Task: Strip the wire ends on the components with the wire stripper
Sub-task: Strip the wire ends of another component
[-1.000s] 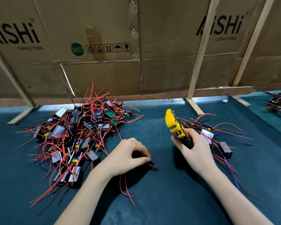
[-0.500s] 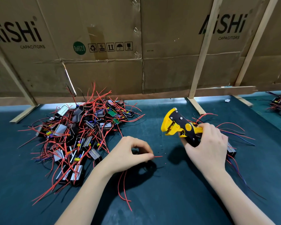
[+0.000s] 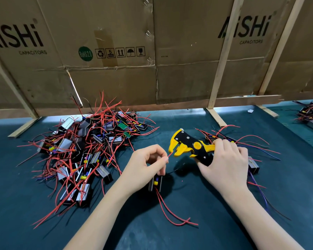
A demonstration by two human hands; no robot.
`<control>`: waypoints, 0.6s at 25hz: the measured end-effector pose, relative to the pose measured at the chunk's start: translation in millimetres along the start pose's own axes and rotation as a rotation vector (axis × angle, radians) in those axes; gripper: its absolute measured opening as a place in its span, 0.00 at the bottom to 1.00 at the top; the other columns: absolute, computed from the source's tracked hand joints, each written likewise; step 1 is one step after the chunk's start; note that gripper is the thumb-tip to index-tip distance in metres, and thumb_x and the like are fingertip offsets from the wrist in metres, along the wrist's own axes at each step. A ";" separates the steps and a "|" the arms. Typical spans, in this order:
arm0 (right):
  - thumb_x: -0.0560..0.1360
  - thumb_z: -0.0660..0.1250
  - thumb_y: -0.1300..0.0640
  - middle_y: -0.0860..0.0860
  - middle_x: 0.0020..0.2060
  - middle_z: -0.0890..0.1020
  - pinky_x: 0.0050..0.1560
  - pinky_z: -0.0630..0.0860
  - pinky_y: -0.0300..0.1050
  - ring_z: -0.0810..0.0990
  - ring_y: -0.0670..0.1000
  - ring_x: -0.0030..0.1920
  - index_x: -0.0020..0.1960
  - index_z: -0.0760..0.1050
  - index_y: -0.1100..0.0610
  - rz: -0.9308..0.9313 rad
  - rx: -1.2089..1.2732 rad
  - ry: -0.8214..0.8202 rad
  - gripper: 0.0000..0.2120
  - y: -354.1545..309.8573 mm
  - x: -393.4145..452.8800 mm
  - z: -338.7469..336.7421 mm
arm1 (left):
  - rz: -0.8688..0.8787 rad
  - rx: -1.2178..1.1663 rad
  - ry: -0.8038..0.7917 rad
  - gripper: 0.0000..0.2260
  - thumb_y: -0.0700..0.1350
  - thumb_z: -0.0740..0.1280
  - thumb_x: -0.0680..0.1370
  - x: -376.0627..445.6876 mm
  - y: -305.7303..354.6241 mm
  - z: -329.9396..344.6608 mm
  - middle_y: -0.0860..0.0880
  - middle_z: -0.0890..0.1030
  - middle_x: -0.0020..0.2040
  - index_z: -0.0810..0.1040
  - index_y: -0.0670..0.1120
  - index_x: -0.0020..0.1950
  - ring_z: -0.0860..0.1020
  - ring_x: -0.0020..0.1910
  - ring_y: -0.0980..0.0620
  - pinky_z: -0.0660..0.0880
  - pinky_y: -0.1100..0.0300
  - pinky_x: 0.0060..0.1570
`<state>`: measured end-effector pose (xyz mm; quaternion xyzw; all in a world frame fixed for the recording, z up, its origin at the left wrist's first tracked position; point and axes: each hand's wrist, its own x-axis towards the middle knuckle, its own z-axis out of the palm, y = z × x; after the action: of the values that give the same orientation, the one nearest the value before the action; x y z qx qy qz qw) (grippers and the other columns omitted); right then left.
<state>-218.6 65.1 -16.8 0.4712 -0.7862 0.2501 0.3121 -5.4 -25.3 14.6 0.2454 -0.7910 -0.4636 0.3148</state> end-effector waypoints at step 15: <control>0.62 0.76 0.39 0.54 0.35 0.76 0.45 0.67 0.53 0.76 0.60 0.38 0.41 0.72 0.60 0.011 -0.010 -0.011 0.26 -7.9 -2.7 -1.8 | -0.028 0.022 0.059 0.07 0.40 0.67 0.78 -0.3 -2.2 6.0 0.47 0.82 0.28 0.80 0.48 0.42 0.78 0.28 0.54 0.78 0.53 0.37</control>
<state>-210.1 64.5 -16.7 0.4666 -0.7917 0.2453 0.3089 -9.4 -22.6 10.4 0.2735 -0.7830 -0.4518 0.3285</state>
